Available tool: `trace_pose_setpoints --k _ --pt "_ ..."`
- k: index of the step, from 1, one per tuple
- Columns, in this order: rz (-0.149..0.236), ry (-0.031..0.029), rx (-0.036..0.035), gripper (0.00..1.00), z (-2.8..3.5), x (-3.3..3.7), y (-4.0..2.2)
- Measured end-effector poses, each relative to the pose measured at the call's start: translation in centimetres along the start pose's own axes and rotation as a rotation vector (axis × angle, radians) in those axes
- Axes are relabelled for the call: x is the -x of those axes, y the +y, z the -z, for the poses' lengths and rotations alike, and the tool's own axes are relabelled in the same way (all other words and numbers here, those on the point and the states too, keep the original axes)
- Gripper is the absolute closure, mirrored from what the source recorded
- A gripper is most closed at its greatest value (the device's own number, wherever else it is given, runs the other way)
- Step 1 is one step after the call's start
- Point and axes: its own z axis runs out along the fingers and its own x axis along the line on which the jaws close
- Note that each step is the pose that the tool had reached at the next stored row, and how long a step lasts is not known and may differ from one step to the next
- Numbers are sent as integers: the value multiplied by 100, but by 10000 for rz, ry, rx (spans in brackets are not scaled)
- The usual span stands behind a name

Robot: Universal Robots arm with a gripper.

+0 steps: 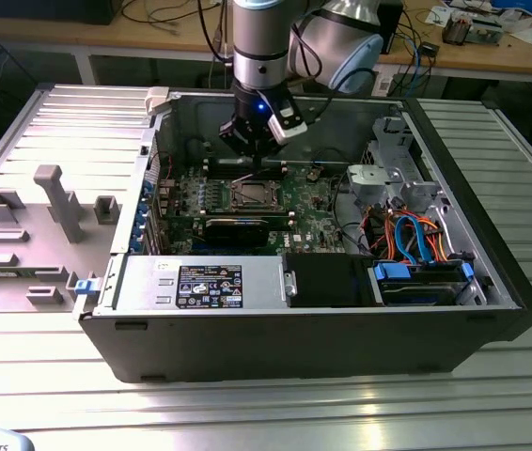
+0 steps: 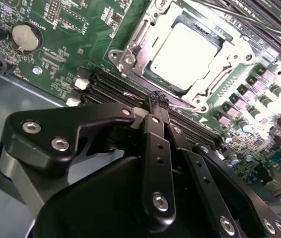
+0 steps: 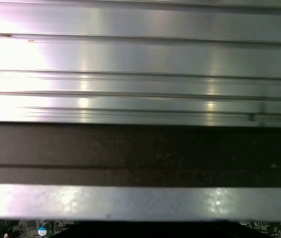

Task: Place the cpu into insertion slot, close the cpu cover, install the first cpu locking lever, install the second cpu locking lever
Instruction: 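Install the first cpu locking lever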

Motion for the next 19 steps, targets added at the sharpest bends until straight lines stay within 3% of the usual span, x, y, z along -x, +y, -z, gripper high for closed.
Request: trace_pose_setpoints --k 6,19 --pt "1 0 -1 89 -23 58 2" --pt "0 0 0 89 -107 100 0"
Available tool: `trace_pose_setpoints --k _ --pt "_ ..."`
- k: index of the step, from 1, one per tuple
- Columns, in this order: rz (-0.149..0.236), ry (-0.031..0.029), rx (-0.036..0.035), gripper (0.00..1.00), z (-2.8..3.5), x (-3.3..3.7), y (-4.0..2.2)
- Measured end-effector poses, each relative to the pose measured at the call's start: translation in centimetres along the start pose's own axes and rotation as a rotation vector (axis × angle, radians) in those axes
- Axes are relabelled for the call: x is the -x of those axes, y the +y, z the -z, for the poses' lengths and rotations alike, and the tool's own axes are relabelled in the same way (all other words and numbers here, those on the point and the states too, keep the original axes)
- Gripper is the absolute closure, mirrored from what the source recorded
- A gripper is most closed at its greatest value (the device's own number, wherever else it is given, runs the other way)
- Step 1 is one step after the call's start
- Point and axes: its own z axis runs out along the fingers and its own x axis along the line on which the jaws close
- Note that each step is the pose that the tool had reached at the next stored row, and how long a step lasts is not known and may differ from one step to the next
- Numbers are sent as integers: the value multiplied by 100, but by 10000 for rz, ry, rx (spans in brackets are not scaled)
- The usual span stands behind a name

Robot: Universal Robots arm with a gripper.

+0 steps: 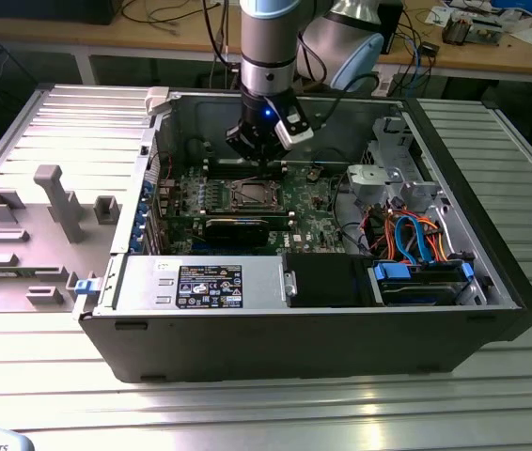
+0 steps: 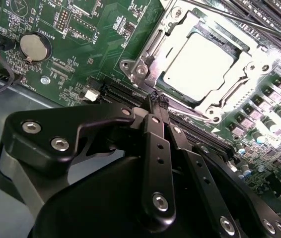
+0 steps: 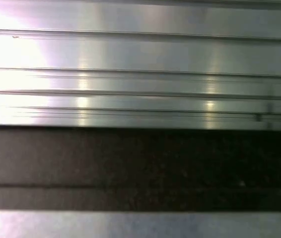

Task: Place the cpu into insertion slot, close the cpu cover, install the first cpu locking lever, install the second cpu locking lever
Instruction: 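Install the first cpu locking lever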

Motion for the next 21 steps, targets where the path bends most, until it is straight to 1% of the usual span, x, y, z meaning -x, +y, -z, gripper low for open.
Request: trace_pose_setpoints --k 6,11,16,21 --pt "-1 0 0 89 -51 8 -2" --pt "-12 0 0 89 -80 19 -2" --pt "-14 -1 -1 89 -86 23 -3" --pt "-14 -2 2 89 -62 23 -2"
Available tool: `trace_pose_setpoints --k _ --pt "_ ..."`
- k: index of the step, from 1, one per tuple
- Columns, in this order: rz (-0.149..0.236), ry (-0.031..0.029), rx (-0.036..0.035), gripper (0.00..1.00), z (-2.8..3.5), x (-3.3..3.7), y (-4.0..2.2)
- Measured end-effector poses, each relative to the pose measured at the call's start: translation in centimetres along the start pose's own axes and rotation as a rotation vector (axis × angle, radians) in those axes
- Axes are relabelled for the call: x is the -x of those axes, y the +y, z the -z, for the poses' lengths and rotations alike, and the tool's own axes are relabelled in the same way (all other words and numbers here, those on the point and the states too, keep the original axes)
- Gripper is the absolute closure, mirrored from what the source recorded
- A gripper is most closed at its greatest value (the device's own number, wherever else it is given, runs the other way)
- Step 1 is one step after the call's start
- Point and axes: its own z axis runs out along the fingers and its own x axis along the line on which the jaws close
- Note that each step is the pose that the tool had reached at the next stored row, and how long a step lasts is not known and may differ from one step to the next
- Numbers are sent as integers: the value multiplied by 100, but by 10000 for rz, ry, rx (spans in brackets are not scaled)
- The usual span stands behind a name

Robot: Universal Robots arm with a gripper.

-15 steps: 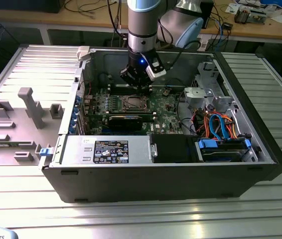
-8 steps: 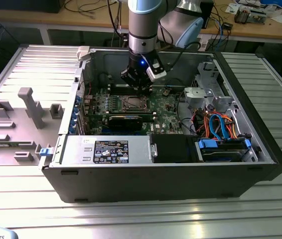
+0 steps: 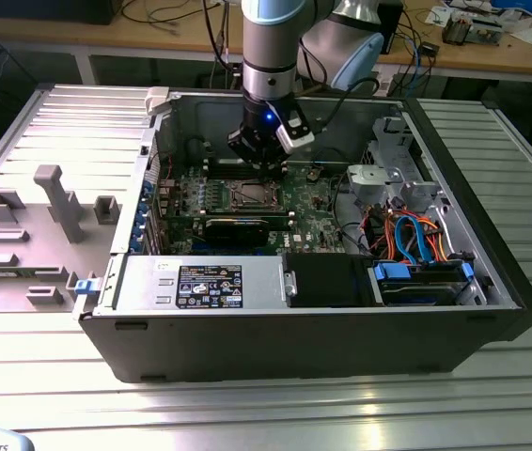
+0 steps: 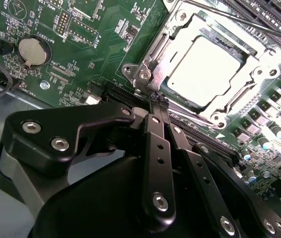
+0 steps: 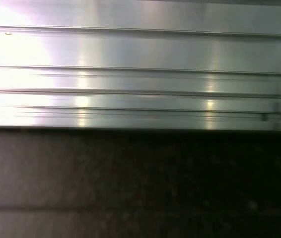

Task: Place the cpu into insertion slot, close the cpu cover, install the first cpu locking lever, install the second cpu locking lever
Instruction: 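Install the first cpu locking lever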

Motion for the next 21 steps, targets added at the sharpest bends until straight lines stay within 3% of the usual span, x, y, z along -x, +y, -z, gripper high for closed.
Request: trace_pose_setpoints --k 21 --pt "-23 0 -158 89 -49 7 7"
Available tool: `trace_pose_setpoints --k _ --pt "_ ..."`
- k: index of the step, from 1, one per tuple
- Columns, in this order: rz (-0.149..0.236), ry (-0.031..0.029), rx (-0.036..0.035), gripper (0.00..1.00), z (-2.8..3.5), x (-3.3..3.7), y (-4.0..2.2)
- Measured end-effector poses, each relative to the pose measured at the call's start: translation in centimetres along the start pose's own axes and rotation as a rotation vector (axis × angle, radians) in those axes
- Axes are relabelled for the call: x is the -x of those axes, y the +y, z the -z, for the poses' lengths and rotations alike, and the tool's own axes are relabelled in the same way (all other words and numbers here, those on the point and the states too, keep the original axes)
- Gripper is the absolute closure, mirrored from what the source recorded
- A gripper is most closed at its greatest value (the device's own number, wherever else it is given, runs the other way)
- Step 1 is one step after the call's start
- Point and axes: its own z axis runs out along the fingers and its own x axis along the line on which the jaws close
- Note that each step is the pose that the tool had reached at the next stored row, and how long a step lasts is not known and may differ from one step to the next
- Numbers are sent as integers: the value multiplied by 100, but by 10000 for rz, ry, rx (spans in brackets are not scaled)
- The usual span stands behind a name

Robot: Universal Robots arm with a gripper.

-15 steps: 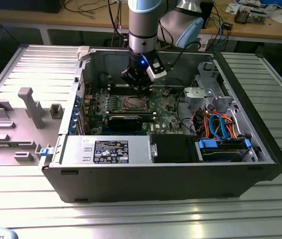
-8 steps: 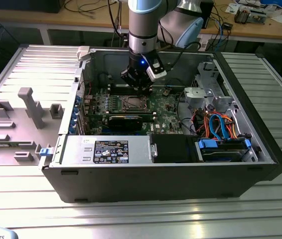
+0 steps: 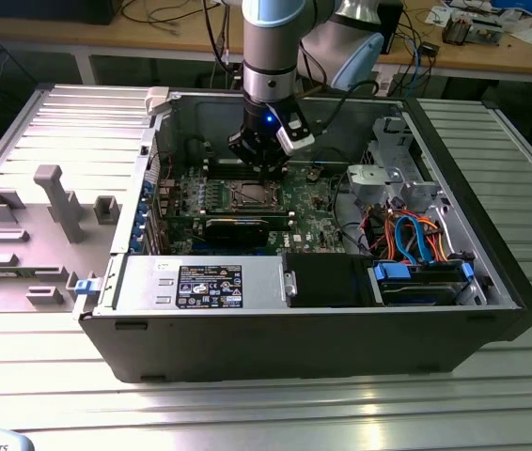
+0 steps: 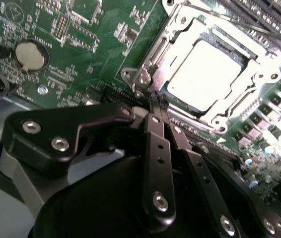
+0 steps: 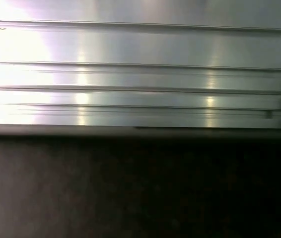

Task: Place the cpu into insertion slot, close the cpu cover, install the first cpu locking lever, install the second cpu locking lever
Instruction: 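Install the first cpu locking lever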

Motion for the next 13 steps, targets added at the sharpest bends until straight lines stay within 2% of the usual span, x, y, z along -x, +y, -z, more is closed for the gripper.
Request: trace_pose_setpoints --k 7,13 --pt "-2 3 -4 89 -9 -1 -1" --pt "-1 2 3 89 44 1 3"
